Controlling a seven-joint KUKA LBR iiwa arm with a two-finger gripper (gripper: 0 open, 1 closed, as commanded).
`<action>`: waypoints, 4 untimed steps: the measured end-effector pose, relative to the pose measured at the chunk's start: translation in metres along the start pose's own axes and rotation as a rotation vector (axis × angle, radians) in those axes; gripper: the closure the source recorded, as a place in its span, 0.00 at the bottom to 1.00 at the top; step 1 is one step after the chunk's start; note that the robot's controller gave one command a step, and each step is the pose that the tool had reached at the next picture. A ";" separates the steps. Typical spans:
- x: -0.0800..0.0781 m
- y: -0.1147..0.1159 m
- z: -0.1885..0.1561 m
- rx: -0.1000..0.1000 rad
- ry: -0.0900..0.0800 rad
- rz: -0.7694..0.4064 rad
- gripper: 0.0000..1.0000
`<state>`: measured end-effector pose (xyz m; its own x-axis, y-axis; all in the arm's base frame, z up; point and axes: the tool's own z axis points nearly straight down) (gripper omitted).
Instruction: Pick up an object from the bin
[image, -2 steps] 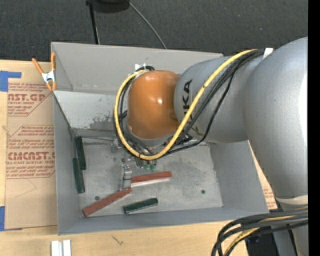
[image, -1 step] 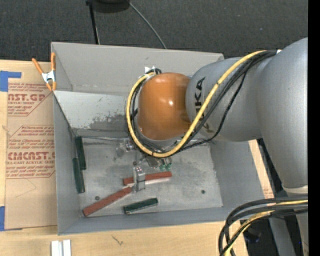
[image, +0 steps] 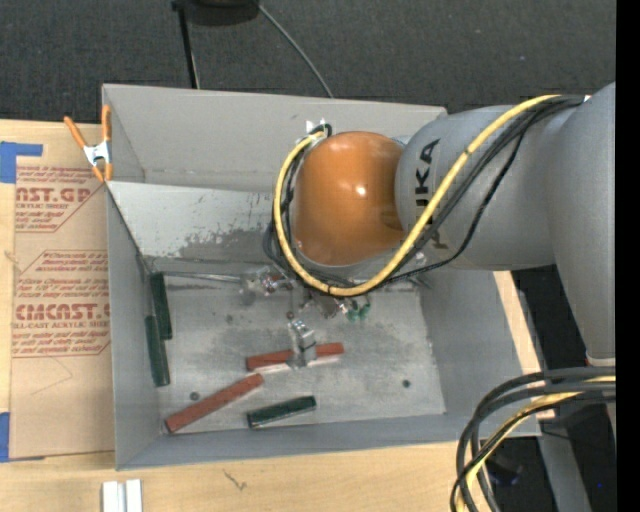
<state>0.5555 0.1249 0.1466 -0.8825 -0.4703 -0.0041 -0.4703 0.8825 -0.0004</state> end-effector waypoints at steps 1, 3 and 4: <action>0.018 -0.028 0.062 0.000 -0.001 0.111 0.00; 0.025 -0.044 0.075 0.000 -0.001 -0.083 1.00; 0.025 -0.044 0.075 0.000 -0.001 -0.083 1.00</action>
Offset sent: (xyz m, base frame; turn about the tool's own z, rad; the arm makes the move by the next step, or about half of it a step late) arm -0.0019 -0.0521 -0.0766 -0.0839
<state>0.5549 0.0741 0.0711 -0.8404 -0.5419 -0.0056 -0.5419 0.8404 -0.0004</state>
